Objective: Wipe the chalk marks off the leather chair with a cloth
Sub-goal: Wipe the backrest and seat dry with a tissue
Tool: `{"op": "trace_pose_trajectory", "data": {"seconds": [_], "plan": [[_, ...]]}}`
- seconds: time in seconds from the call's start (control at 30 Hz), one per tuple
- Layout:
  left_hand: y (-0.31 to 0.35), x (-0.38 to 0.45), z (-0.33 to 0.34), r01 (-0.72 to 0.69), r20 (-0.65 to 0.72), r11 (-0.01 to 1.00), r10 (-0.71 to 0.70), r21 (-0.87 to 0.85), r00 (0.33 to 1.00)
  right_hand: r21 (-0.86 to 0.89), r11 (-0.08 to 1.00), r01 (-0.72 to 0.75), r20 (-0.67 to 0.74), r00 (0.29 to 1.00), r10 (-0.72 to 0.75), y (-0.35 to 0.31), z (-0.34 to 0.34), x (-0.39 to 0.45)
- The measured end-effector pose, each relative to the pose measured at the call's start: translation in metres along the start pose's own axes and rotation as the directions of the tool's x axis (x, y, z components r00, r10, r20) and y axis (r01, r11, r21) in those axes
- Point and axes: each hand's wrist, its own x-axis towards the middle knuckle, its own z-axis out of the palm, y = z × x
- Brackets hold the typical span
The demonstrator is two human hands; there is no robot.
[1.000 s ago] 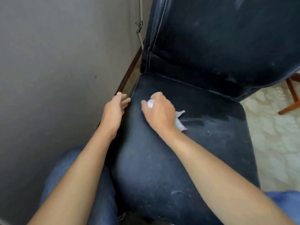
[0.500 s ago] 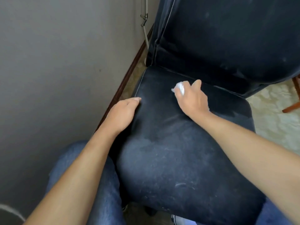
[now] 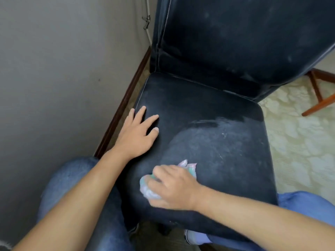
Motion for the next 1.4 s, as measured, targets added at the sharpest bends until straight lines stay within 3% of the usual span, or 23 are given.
{"op": "trace_pose_trajectory", "data": {"seconds": [0.03,0.07,0.1,0.17,0.2,0.27,0.33,0.43,0.5,0.57,0.6,0.63,0.73,0.8,0.83,0.9,1.0,1.03,1.1,1.17,1.2,1.33,1.4], "plan": [[0.006,-0.004,0.009,-0.03,-0.014,0.986,0.033,0.163,0.999,-0.098,0.994,-0.057,-0.002,0.998,0.057,0.036,-0.003,-0.003],[0.011,-0.007,0.018,-0.049,-0.032,0.959,0.06,0.279,0.998,-0.218,0.956,-0.197,-0.048,0.98,0.191,0.08,-0.007,-0.008],[0.012,-0.008,0.023,-0.049,-0.052,0.942,0.07,0.331,0.996,-0.286,0.868,-0.405,-0.111,0.914,0.39,0.128,-0.015,-0.01],[0.012,-0.008,0.027,-0.043,-0.066,0.938,0.069,0.343,0.995,-0.24,0.589,-0.771,-0.167,0.631,0.758,0.206,-0.038,-0.014],[0.012,-0.008,0.028,-0.042,-0.075,0.937,0.073,0.348,0.994,-0.169,0.483,-0.859,-0.171,0.508,0.844,0.226,-0.044,-0.016],[0.011,-0.008,0.028,-0.034,-0.075,0.93,0.066,0.366,0.995,-0.141,0.425,-0.894,-0.215,0.447,0.868,0.212,-0.036,-0.001],[0.011,-0.007,0.027,-0.027,-0.094,0.954,0.058,0.3,0.994,-0.125,0.504,-0.855,-0.213,0.519,0.828,0.147,-0.021,0.024],[0.006,-0.006,0.019,-0.028,-0.209,1.0,0.026,-0.005,0.978,-0.006,0.834,-0.552,-0.047,0.833,0.551,0.026,0.003,0.036],[0.003,-0.008,0.013,-0.02,-0.217,0.987,-0.015,-0.159,0.976,0.058,0.937,-0.344,0.006,0.939,0.344,0.016,0.006,0.029],[0.006,-0.009,0.014,-0.024,-0.188,0.995,0.005,-0.101,0.982,-0.059,0.958,-0.281,0.011,0.959,0.282,0.067,0.001,0.024],[0.008,-0.008,0.016,-0.032,-0.169,0.999,0.033,0.009,0.985,-0.155,0.918,-0.366,-0.016,0.93,0.368,0.105,-0.004,0.02],[0.01,-0.009,0.02,-0.032,-0.148,0.989,0.054,0.145,0.988,-0.227,0.821,-0.524,-0.053,0.848,0.527,0.148,-0.012,0.014],[0.016,-0.014,0.029,-0.027,-0.112,0.929,0.073,0.37,0.991,-0.262,0.436,-0.861,-0.108,0.475,0.873,0.256,-0.057,-0.039],[0.025,-0.013,0.038,-0.037,-0.083,0.903,0.08,0.428,0.993,-0.209,0.363,-0.908,-0.172,0.399,0.901,0.257,-0.068,-0.065],[0.033,-0.013,0.043,-0.045,-0.068,0.891,0.084,0.452,0.994,-0.208,0.363,-0.908,-0.181,0.4,0.898,0.232,-0.066,-0.067],[0.045,-0.009,0.054,-0.036,-0.043,0.866,0.067,0.499,0.997,-0.22,0.489,-0.844,-0.123,0.521,0.845,0.156,-0.048,-0.068],[0.05,-0.005,0.057,-0.023,-0.042,0.861,0.051,0.508,0.998,-0.109,0.831,-0.545,0.035,0.834,0.551,0.043,-0.041,-0.073],[0.051,-0.007,0.055,-0.047,-0.041,0.865,0.077,0.5,0.996,-0.044,0.9,-0.433,0.078,0.897,0.436,0.029,-0.042,-0.079],[0.065,-0.016,0.061,-0.179,0.008,0.84,0.203,0.513,0.979,-0.015,0.949,-0.314,0.095,0.945,0.314,0.047,-0.042,-0.09],[0.085,-0.027,0.078,-0.305,0.072,0.785,0.318,0.539,0.946,-0.106,0.918,-0.381,0.052,0.92,0.388,0.107,-0.039,-0.086],[0.091,-0.031,0.085,-0.316,0.084,0.778,0.324,0.543,0.942,-0.16,0.851,-0.5,0.003,0.862,0.507,0.148,-0.04,-0.083],[0.09,-0.031,0.087,-0.292,0.084,0.774,0.298,0.563,0.951,-0.169,0.467,-0.868,-0.073,0.484,0.872,0.293,-0.066,-0.093],[0.089,-0.029,0.085,-0.278,0.079,0.771,0.286,0.573,0.955,-0.133,0.392,-0.91,-0.085,0.404,0.911,0.308,-0.065,-0.09]]}}
